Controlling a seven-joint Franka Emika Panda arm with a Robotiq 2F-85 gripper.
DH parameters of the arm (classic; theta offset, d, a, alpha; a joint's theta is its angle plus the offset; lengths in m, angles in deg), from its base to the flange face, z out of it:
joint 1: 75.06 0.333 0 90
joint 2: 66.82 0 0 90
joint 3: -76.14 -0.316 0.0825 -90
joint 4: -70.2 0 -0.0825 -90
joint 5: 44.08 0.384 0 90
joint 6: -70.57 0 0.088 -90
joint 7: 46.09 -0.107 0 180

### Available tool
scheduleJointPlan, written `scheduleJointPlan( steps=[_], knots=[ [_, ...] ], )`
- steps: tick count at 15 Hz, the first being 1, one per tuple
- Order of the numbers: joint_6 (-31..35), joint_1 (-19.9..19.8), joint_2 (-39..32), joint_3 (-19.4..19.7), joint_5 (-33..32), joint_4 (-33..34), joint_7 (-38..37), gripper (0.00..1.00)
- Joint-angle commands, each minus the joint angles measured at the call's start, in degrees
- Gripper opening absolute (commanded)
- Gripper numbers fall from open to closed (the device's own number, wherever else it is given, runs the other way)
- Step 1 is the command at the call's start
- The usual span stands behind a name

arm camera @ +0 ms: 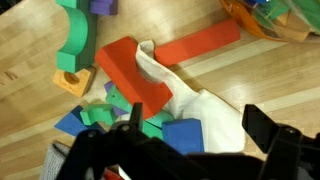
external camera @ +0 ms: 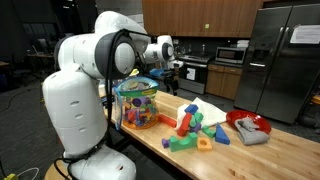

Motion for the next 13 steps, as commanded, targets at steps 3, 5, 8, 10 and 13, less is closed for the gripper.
scheduleJointPlan(
  steps=[3, 5, 8, 10, 13],
  knots=[
    [3.2, -1.8, 4.0, -0.2, -1.4, -5.5, -2.5, 1.00],
    [3.0, -1.9, 4.2, -0.4, -1.9, -5.9, -3.7, 1.00],
    [1.8, -2.0, 4.1, -0.7, -2.2, -5.6, -6.8, 1.00],
    [1.9, -1.8, 2.4, -0.7, -1.4, -4.3, -4.4, 1.00],
    [1.9, -1.8, 2.1, -0.8, -1.4, -4.3, -4.4, 1.00]
  ],
)
